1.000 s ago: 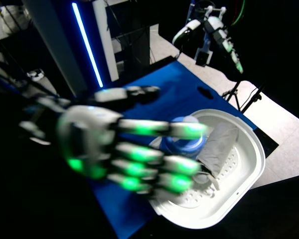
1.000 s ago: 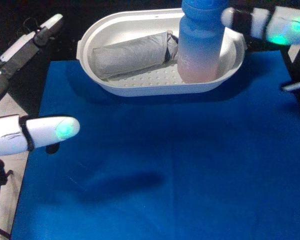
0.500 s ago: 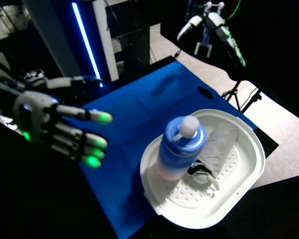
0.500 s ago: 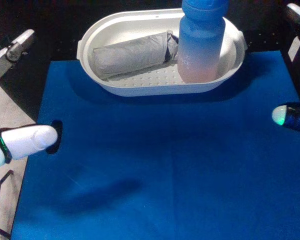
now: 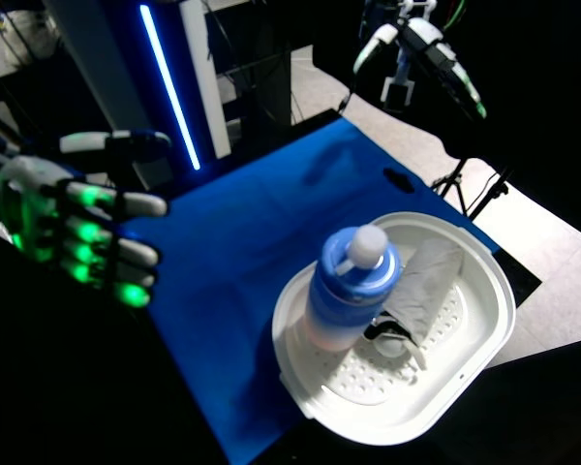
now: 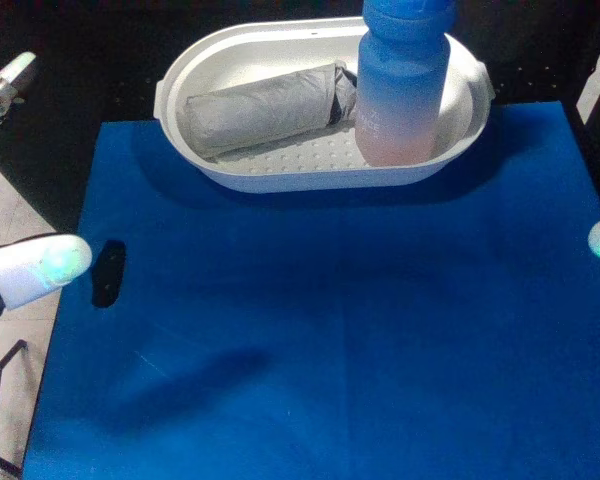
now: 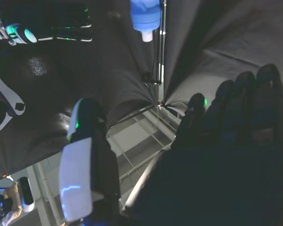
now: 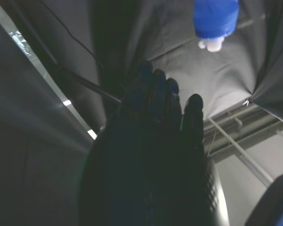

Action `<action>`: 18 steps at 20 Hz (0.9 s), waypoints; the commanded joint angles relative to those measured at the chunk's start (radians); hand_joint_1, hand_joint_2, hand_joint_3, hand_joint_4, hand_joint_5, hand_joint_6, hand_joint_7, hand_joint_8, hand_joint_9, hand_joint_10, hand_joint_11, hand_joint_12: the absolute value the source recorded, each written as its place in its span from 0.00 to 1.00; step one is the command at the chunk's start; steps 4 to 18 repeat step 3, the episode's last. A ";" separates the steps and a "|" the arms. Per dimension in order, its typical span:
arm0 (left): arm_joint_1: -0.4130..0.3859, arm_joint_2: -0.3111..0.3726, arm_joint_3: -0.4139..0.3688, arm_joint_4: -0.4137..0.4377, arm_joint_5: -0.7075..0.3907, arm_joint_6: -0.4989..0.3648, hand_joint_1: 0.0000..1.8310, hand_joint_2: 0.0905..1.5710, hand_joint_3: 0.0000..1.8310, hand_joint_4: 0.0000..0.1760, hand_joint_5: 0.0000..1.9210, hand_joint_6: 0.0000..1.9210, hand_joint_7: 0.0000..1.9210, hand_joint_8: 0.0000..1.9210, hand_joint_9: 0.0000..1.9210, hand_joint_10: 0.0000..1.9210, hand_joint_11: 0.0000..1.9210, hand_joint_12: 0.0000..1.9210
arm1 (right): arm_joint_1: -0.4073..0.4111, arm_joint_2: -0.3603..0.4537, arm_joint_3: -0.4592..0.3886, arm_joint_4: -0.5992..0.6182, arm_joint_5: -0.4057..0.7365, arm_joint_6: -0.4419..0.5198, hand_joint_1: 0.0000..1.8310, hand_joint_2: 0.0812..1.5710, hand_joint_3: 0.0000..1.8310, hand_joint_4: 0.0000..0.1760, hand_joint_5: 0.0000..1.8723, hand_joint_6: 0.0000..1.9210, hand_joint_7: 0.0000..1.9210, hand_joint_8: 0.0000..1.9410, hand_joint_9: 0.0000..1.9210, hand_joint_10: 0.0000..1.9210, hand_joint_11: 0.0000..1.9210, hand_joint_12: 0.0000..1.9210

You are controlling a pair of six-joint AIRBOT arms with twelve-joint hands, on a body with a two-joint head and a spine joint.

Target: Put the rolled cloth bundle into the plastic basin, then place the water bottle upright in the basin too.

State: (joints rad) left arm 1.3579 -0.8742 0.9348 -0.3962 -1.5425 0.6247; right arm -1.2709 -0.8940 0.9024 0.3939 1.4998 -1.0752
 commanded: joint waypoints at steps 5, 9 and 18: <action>-0.004 -0.001 0.002 -0.009 -0.161 -0.005 0.24 0.53 0.00 1.00 0.00 0.00 0.00 0.00 0.00 0.00 0.00 0.00 | 0.004 -0.006 0.002 0.005 0.126 0.007 0.39 0.54 0.00 1.00 0.00 0.00 0.00 0.00 0.00 0.00 0.00 0.00; -0.004 -0.001 0.002 -0.009 -0.161 -0.005 0.24 0.53 0.00 1.00 0.00 0.00 0.00 0.00 0.00 0.00 0.00 0.00 | 0.004 -0.006 0.002 0.005 0.126 0.007 0.39 0.54 0.00 1.00 0.00 0.00 0.00 0.00 0.00 0.00 0.00 0.00; -0.004 -0.001 0.002 -0.009 -0.161 -0.005 0.24 0.53 0.00 1.00 0.00 0.00 0.00 0.00 0.00 0.00 0.00 0.00 | 0.004 -0.006 0.002 0.005 0.126 0.007 0.39 0.54 0.00 1.00 0.00 0.00 0.00 0.00 0.00 0.00 0.00 0.00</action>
